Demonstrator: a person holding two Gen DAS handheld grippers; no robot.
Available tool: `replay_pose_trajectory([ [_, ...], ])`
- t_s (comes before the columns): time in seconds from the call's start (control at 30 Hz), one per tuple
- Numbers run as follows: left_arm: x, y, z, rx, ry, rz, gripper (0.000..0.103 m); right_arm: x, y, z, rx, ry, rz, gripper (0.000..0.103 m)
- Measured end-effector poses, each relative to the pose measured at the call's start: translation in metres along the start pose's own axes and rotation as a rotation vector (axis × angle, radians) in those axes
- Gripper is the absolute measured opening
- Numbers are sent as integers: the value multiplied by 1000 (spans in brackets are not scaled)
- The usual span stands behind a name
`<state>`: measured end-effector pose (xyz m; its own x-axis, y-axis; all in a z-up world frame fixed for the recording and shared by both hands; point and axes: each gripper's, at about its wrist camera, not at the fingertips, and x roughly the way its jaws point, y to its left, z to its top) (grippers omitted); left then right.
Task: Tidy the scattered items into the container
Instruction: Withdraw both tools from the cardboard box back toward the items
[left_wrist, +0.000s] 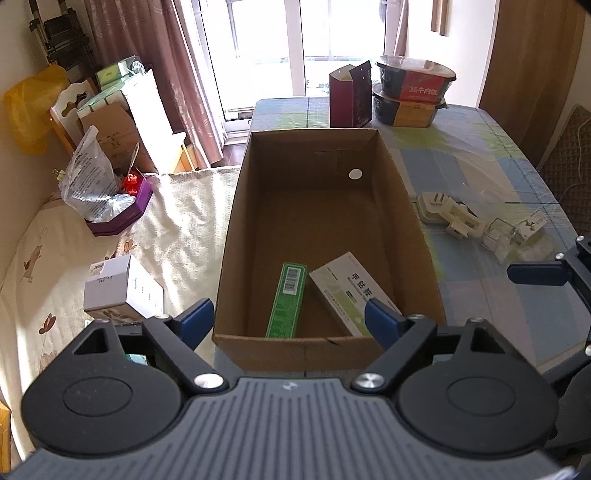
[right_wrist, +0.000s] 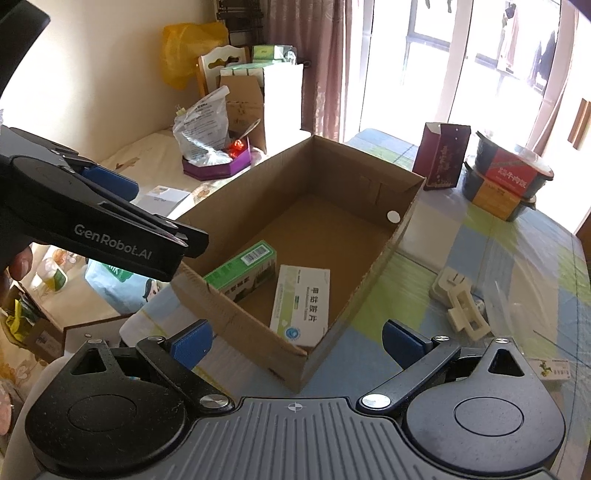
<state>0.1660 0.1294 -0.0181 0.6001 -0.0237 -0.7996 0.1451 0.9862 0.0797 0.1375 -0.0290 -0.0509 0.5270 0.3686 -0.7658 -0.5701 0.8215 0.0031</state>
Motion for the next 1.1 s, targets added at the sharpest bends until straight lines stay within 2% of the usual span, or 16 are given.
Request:
replay_pose_trajectory([
  [0.57, -31, -18, -22, -3, -7, -7, 89, -30, -2, -18, 22, -6, 0, 103],
  [1.1, -37, -42, -35, -24, 17, -33, 89, -43, -19, -38, 60, 17, -5, 103],
])
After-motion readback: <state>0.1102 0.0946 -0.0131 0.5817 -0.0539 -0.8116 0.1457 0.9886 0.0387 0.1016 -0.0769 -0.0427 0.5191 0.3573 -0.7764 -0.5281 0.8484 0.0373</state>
